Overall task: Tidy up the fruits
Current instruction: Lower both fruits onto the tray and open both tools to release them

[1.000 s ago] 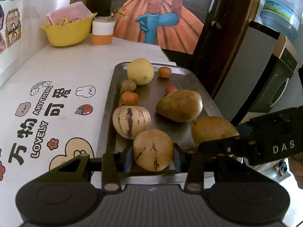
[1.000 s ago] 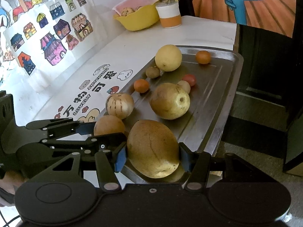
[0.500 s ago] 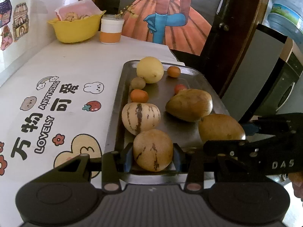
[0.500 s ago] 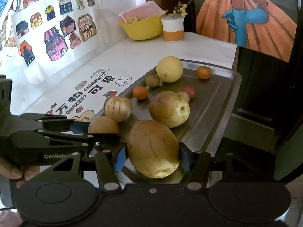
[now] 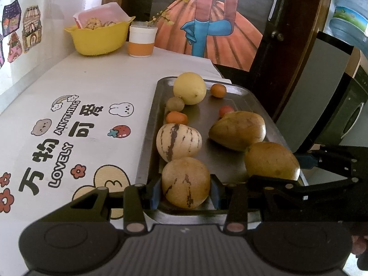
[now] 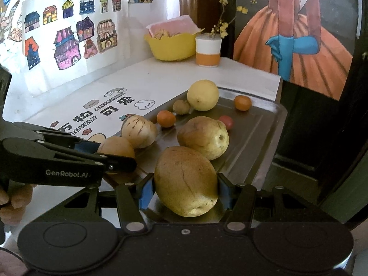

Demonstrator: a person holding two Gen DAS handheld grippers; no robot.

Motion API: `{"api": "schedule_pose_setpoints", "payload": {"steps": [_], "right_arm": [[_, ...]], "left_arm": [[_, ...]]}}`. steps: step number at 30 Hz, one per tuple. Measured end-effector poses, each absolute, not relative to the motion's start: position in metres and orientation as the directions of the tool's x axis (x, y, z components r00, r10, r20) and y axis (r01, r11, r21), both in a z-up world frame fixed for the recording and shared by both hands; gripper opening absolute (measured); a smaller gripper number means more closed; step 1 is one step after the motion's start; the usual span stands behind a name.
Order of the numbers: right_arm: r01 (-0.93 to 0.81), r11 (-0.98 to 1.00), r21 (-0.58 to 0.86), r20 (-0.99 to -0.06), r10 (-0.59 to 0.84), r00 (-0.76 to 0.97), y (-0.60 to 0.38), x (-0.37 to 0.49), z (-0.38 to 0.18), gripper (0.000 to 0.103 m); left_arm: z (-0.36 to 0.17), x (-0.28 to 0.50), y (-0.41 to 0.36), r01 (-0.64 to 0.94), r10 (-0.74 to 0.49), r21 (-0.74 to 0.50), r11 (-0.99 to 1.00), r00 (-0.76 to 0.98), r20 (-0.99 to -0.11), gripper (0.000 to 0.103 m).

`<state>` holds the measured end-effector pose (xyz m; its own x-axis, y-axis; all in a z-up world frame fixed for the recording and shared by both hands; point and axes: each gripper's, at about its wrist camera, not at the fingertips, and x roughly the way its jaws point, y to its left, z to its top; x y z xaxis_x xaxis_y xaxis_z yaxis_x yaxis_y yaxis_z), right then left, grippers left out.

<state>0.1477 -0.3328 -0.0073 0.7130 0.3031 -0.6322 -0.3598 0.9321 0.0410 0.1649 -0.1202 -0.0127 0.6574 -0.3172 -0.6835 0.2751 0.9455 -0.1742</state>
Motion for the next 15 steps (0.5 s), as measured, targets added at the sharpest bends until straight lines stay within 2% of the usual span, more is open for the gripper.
{"api": "schedule_pose_setpoints", "payload": {"steps": [15], "right_arm": [[-0.315,0.949,-0.03,-0.565,0.244,0.788,-0.3254,0.1383,-0.0168,0.058]], "left_arm": [[-0.0139,0.1631,-0.121,0.266,-0.31,-0.171,0.949,0.674,-0.67,0.046]]}}
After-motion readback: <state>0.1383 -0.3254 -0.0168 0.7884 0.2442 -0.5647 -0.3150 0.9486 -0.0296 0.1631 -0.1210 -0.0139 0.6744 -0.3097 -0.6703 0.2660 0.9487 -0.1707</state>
